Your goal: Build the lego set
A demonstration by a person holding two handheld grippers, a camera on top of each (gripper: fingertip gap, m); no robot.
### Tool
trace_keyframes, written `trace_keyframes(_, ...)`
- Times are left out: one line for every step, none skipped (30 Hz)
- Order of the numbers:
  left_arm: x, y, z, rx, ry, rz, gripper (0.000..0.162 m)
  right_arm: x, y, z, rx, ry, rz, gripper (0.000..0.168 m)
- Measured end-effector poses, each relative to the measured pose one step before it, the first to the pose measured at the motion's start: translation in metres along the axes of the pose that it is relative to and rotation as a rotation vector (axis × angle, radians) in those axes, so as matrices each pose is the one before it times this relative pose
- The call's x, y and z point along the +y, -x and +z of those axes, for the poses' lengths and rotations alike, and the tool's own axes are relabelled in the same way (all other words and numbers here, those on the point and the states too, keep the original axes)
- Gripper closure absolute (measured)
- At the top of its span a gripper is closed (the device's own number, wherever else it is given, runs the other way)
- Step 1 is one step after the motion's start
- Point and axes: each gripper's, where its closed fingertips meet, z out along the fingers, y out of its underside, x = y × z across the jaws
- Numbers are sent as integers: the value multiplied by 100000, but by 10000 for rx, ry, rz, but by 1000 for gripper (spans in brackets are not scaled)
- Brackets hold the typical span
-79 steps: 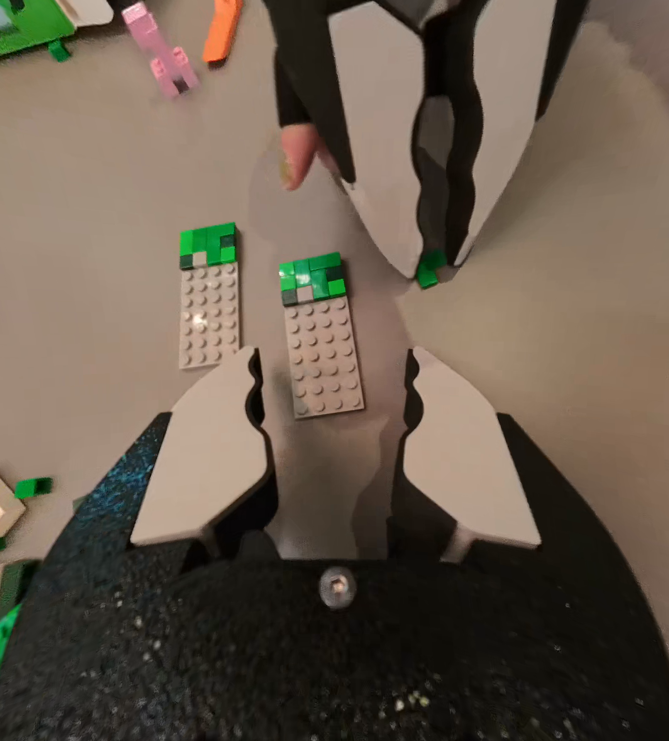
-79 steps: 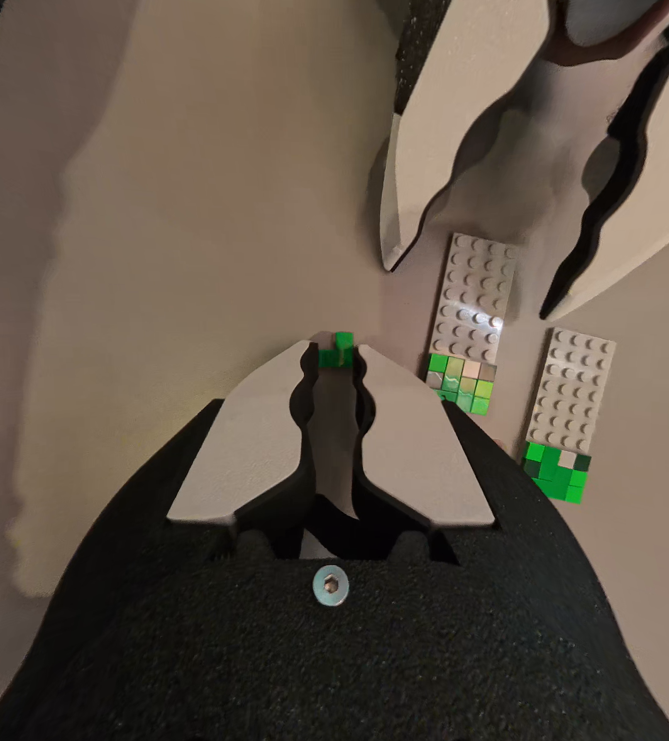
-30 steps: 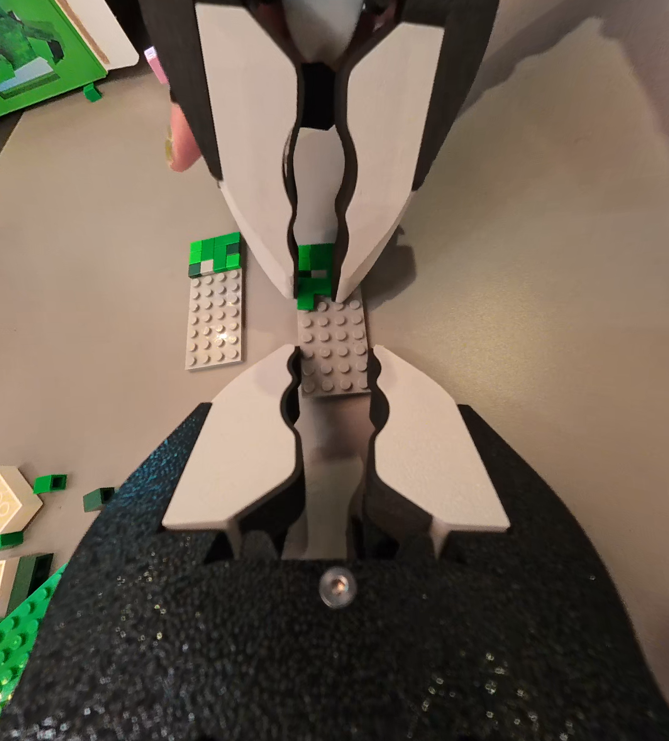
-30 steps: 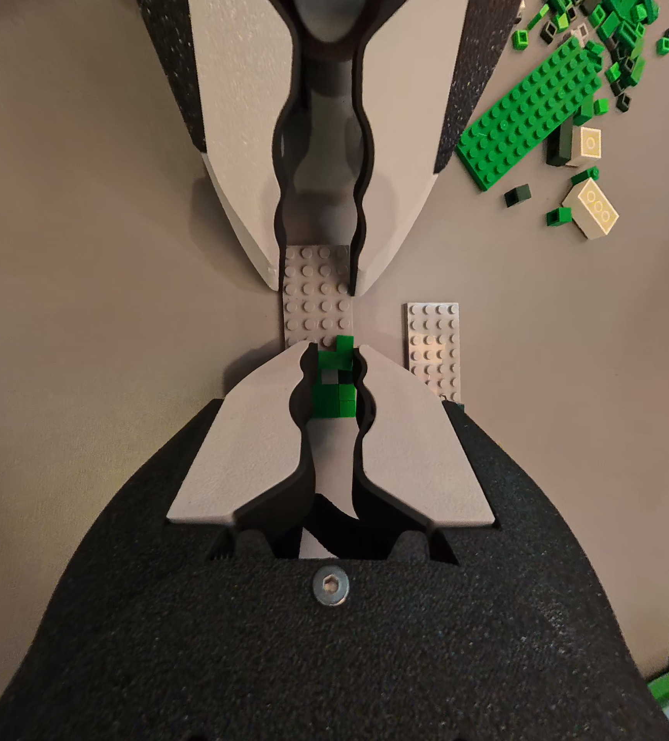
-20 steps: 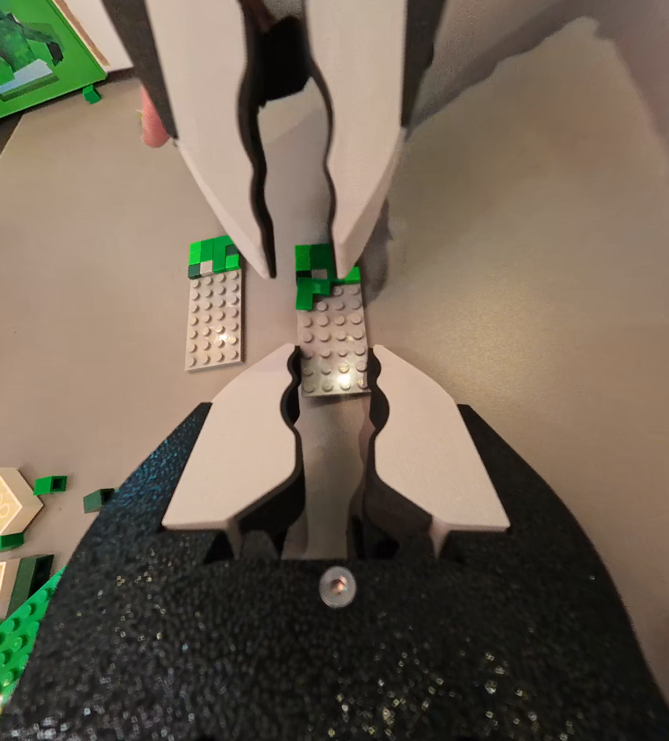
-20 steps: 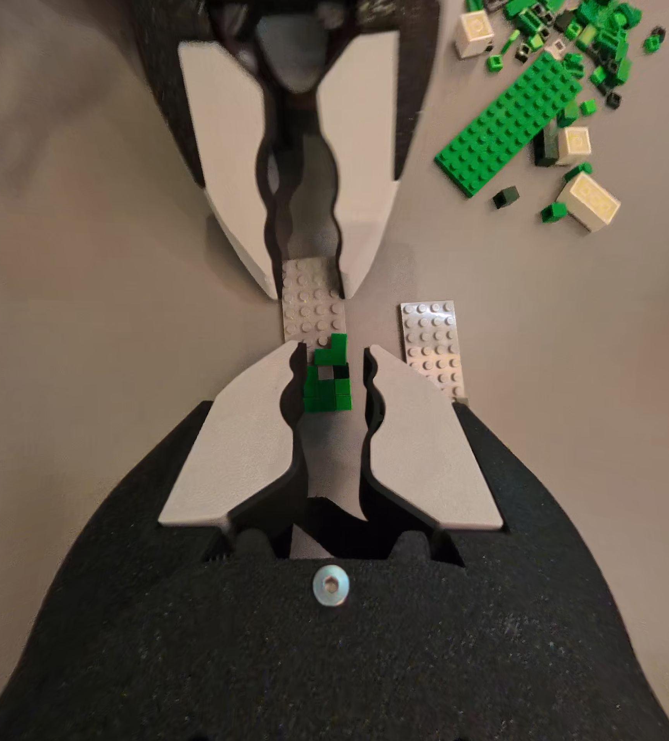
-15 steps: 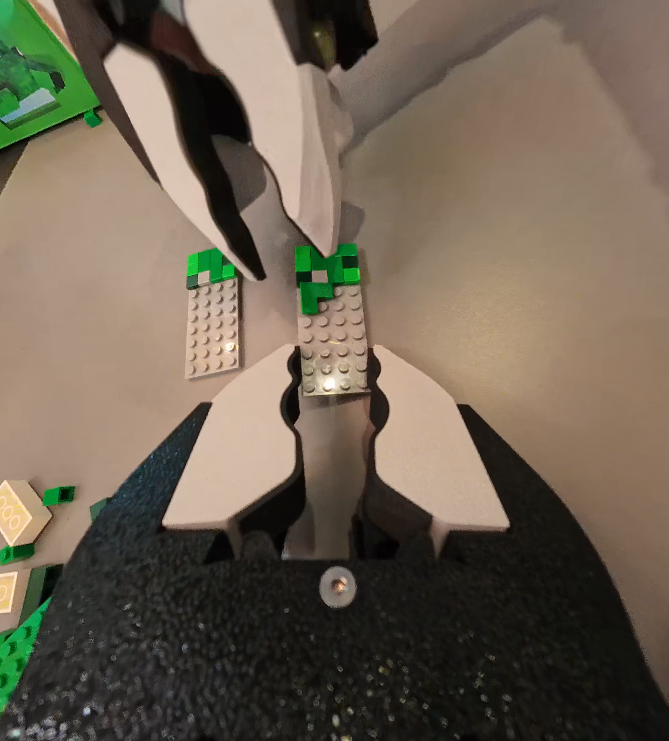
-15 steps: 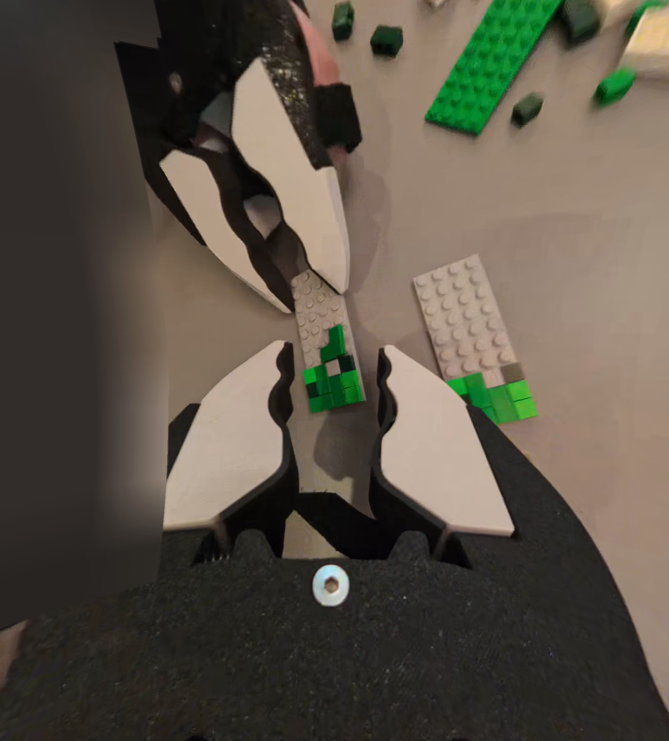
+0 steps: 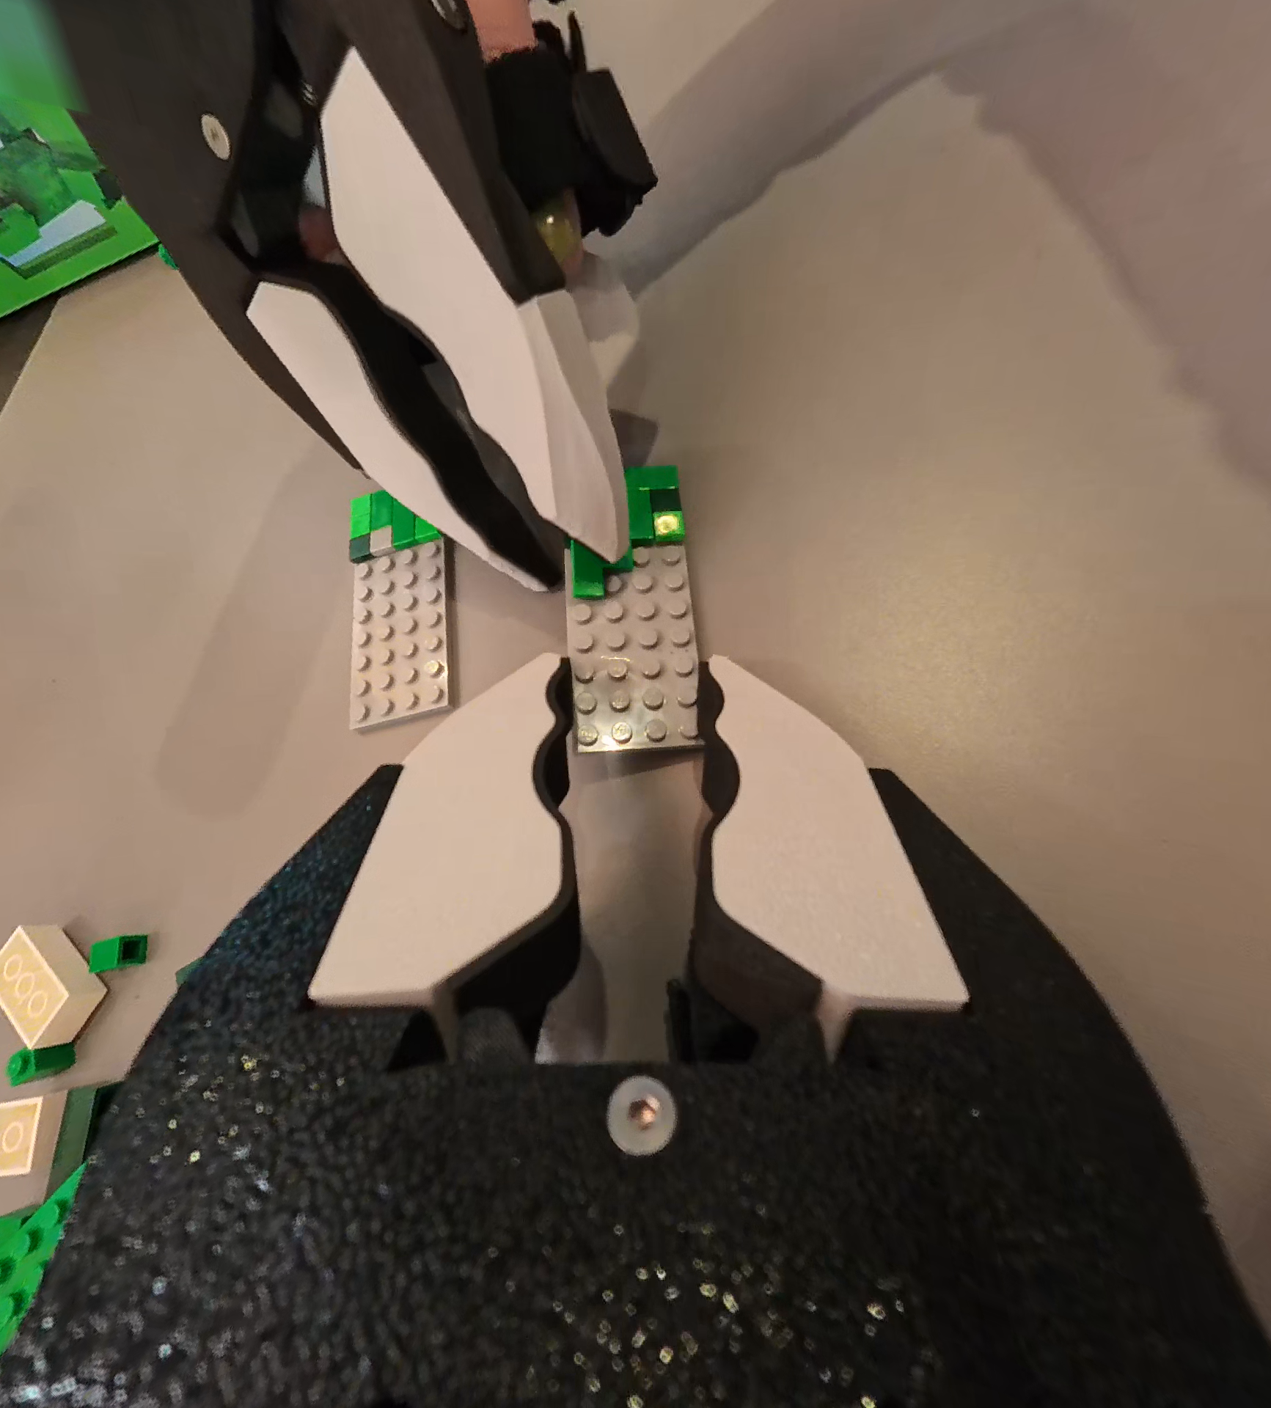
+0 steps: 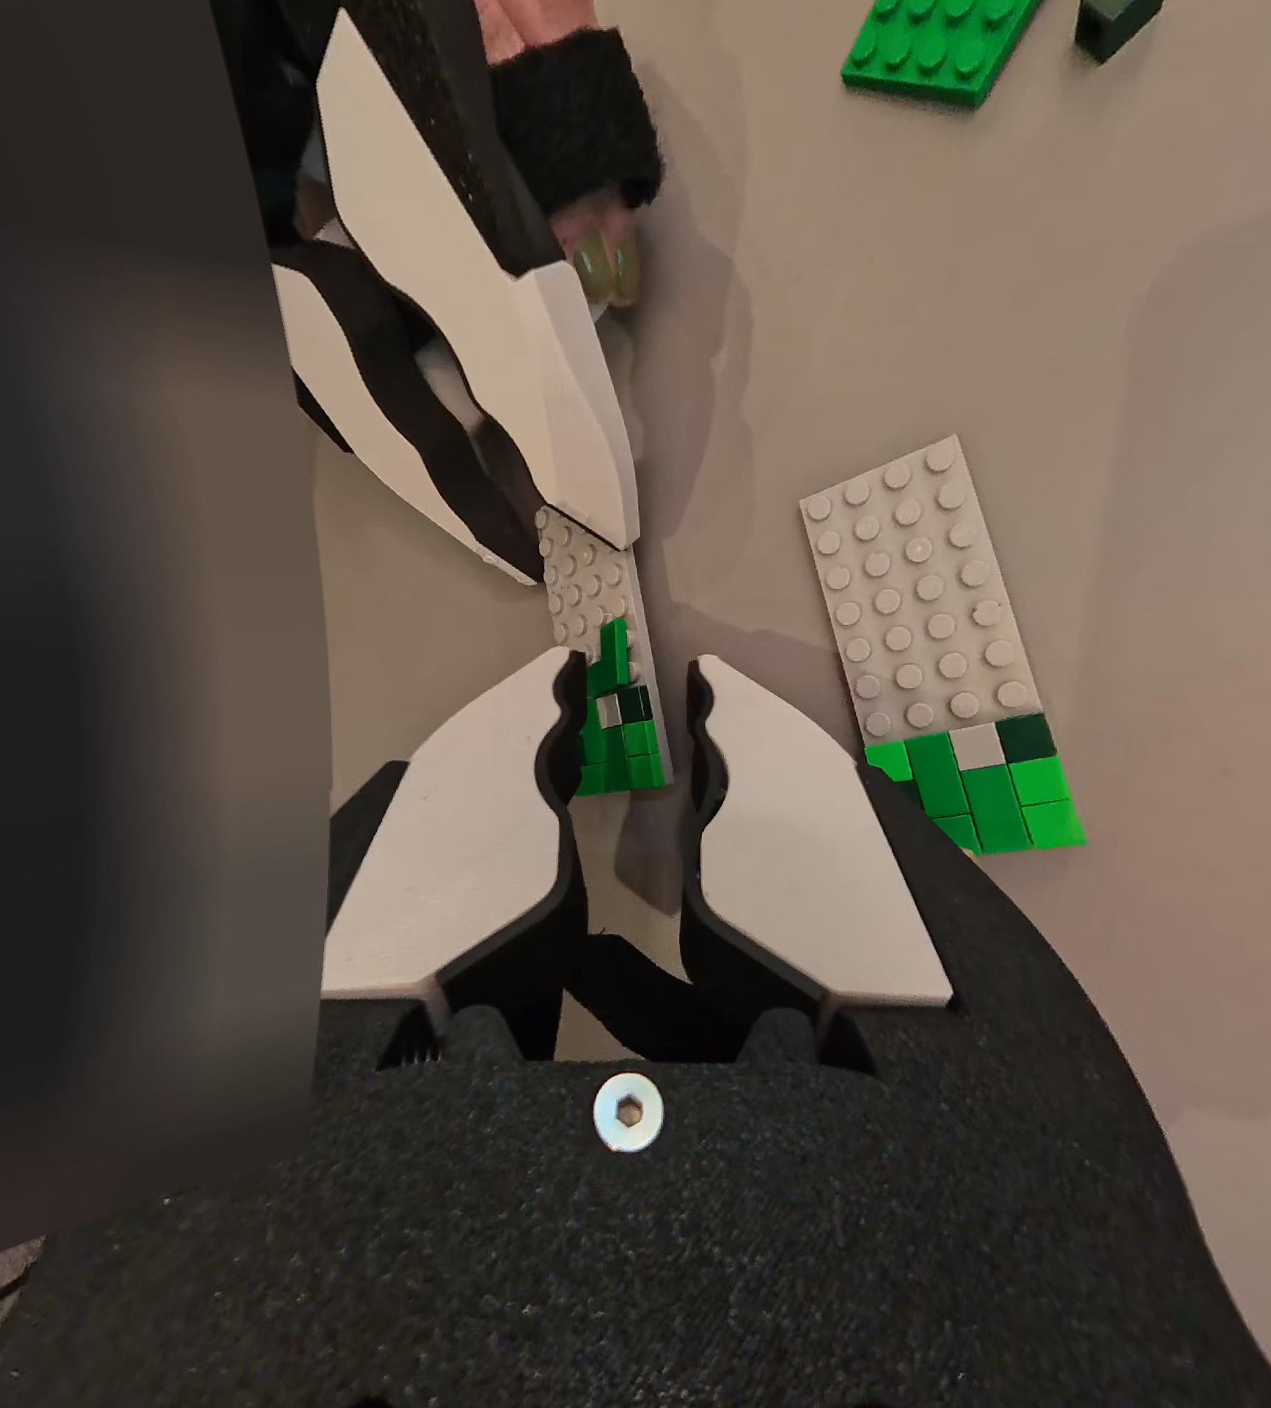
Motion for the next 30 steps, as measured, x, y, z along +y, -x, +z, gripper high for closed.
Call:
trace_keyframes(-8, 2, -3, -8, -5, 14, 131, 58, -34, 41, 45, 85, -48, 146)
trace_keyframes(-6, -4, -12, -7, -7, 18, 131, 53, -5, 43, 27, 68, -44, 149)
trace_keyframes(-8, -10, -7, -6, -5, 15, 131, 56, 71, 37, -46, 49, -12, 149)
trace_keyframes(-5, -8, -5, -2, -3, 11, 131, 31, 68, 36, -67, 24, 31, 150)
trace_keyframes(-2, -2, -3, -3, -1, 5, 131, 21, 61, 34, -75, -3, 45, 151)
trace_keyframes(-4, 3, -2, -6, -2, 5, 131, -3, 50, 9, -77, -37, 43, 152)
trace_keyframes(0, -2, -11, -5, -4, 12, 131, -9, 33, 2, -60, -45, 42, 153)
trace_keyframes(-15, 0, -3, -12, -9, 18, 131, -14, 16, -16, -46, -48, 29, 153)
trace_keyframes(-7, -1, -11, -9, -8, 20, 131, -15, 12, -18, -48, -56, 48, 153)
trace_keyframes(-14, -20, -1, -5, -13, 32, 131, -22, 29, -13, -64, -56, 64, 154)
trace_keyframes(-18, -19, -13, 2, -15, 40, 131, 10, 39, -16, -88, -58, 76, 154)
trace_keyframes(-21, -13, -8, -7, -12, 35, 131, -9, 40, -9, -102, -73, 101, 155)
trace_keyframes(-7, -11, -2, -6, -8, 30, 131, 3, 38, -16, -109, -64, 107, 155)
trace_keyframes(-16, -10, -15, -13, -7, 40, 131, -1, 34, -18, -86, -49, 75, 155)
trace_keyframes(-14, -13, -2, -12, -7, 45, 131, -1, 13, 1, -43, -38, 23, 155)
trace_keyframes(-18, -16, -12, -14, -12, 60, 131, 20, 44, 8, -23, -10, -18, 155)
trace_keyframes(-12, 3, -8, -36, 2, 52, 131, -16, 28, -20, 20, -23, -74, 156)
trace_keyframes(-23, -30, -15, -17, -3, 80, 131, -12, 87, -32, 20, -17, -121, 156)
trace_keyframes(-28, -46, -19, -32, -5, 133, 131, 13, 166, -50, 9, -9, -154, 157)
trace_keyframes(-45, -28, -19, -71, -11, 159, 131, -35, 151, -66, 85, -51, -228, 157)
trace_keyframes(-65, -90, -33, -54, -17, 244, 131, 43, 237, -62, 65, -10, -251, 158)
trace_keyframes(-87, -76, -26, -105, -19, 324, 131, 30, 203, -42, 117, -33, -208, 158)
trace_keyframes(-87, -119, -32, -85, -23, 363, 131, 63, 205, 7, 133, -19, -197, 158)
trace_keyframes(-123, -129, -26, -94, -35, 424, 131, 105, 235, 23, 125, -3, -201, 159)
trace_keyframes(-112, -46, -31, -169, -21, 430, 131, 87, 222, 21, 154, 1, -197, 159)
trace_keyframes(-78, -57, -9, -137, 17, 343, 131, 46, 209, -4, 214, -16, -260, 159)
trace_keyframes(-73, -24, 9, -115, 16, 149, 131, 11, 143, -42, 312, -12, -302, 159)
trace_keyframes(-150, 11, 8, -82, -35, -91, 131, -42, 123, -108, 356, -21, -311, 159)
trace_keyframes(-432, 288, -130, -199, -261, -295, 135, -43, 66, -162, 414, -3, -299, 159)
trace_keyframes(-643, 421, -303, -123, -359, -466, 138, -44, -6, -167, 522, -15, -446, 160)
